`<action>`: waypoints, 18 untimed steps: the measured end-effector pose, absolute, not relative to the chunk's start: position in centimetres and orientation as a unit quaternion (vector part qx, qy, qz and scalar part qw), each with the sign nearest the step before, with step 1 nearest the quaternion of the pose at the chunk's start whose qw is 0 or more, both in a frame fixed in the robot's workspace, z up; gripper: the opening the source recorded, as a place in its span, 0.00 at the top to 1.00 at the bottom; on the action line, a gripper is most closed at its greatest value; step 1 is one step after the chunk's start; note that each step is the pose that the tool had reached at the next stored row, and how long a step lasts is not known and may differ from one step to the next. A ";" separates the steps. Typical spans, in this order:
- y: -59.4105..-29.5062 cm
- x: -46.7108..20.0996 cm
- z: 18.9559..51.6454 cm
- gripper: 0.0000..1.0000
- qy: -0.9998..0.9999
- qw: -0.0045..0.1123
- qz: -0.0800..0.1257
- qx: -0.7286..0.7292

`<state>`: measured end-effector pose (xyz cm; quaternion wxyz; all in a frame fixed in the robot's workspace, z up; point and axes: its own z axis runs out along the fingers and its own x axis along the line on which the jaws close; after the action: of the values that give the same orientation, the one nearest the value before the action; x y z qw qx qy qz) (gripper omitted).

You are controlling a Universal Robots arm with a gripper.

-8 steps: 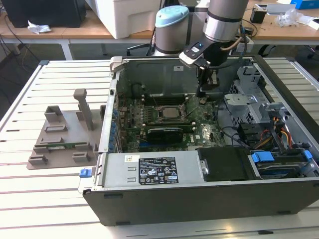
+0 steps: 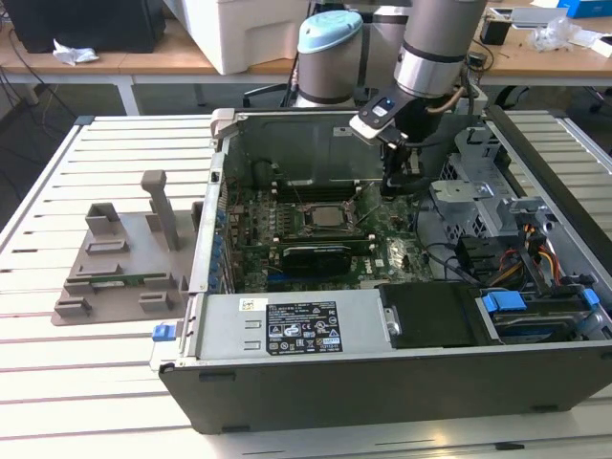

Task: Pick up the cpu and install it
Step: 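Close the cpu cover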

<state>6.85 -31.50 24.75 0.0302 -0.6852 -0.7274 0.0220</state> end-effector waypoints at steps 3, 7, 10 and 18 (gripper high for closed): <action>-31.5 4.3 24.7 0.89 -0.727 0.030 0.021 -0.685; -31.5 2.7 24.5 0.89 -0.727 0.030 0.021 -0.685; -31.5 1.8 24.2 0.89 -0.727 0.030 0.021 -0.685; -31.5 -4.3 21.7 0.89 -0.727 0.030 0.021 -0.685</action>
<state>-4.29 -31.51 21.70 0.0296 -0.6852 -0.7274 0.0212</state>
